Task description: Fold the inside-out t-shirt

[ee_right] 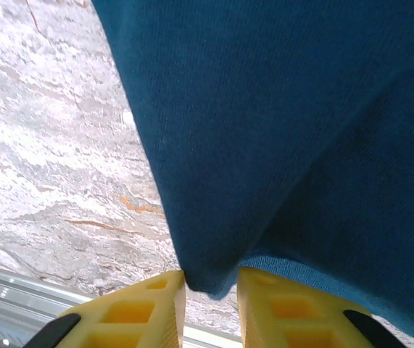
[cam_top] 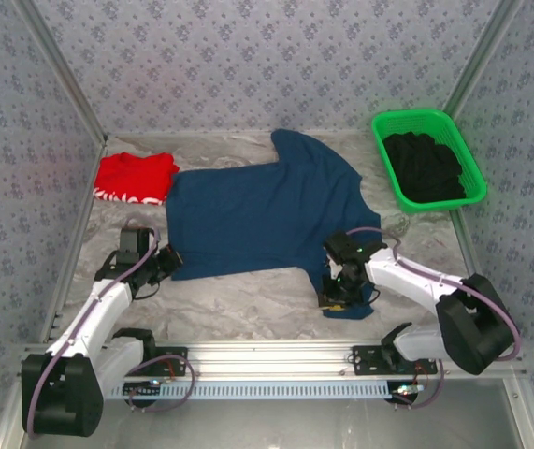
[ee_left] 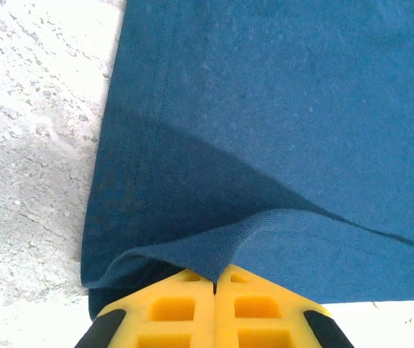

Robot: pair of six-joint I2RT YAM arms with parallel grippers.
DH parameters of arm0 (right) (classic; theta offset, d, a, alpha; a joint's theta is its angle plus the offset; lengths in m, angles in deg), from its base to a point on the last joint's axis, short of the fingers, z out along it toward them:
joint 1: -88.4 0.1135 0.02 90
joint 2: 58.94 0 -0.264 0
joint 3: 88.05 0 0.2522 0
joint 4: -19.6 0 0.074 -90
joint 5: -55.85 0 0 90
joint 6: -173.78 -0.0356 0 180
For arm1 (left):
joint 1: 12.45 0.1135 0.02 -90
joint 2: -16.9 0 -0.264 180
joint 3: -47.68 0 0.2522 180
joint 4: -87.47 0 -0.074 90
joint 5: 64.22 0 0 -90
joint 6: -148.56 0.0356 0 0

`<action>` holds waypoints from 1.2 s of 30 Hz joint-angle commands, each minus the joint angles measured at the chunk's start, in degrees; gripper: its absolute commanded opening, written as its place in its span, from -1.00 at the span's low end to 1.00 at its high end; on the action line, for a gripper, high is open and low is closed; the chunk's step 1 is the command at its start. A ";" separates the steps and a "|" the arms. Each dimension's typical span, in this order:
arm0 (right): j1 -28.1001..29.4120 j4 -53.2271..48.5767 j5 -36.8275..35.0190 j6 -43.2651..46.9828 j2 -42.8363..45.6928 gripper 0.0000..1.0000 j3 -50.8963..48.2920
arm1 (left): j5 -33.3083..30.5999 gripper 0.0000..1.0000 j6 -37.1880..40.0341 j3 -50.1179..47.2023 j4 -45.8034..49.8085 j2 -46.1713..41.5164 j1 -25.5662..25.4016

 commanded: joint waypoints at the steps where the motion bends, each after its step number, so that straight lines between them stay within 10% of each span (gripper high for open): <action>1: -0.62 -2.65 1.37 2.20 2.46 -0.31 3.70 | -0.47 -1.00 0.86 0.83 0.83 -0.66 -0.28; 12: -21.84 -10.41 -11.33 -7.11 16.74 -0.20 -1.29 | 0.35 -0.99 0.40 0.49 -0.01 -1.16 -0.26; 27: -22.18 1.07 -21.59 -3.25 6.14 -0.22 6.85 | -2.46 -0.80 -0.34 0.47 3.15 -5.25 -0.26; 36: -22.97 8.53 -19.52 -0.45 -0.15 -0.19 10.67 | 2.75 -0.74 -16.90 -11.63 8.47 -22.38 -0.88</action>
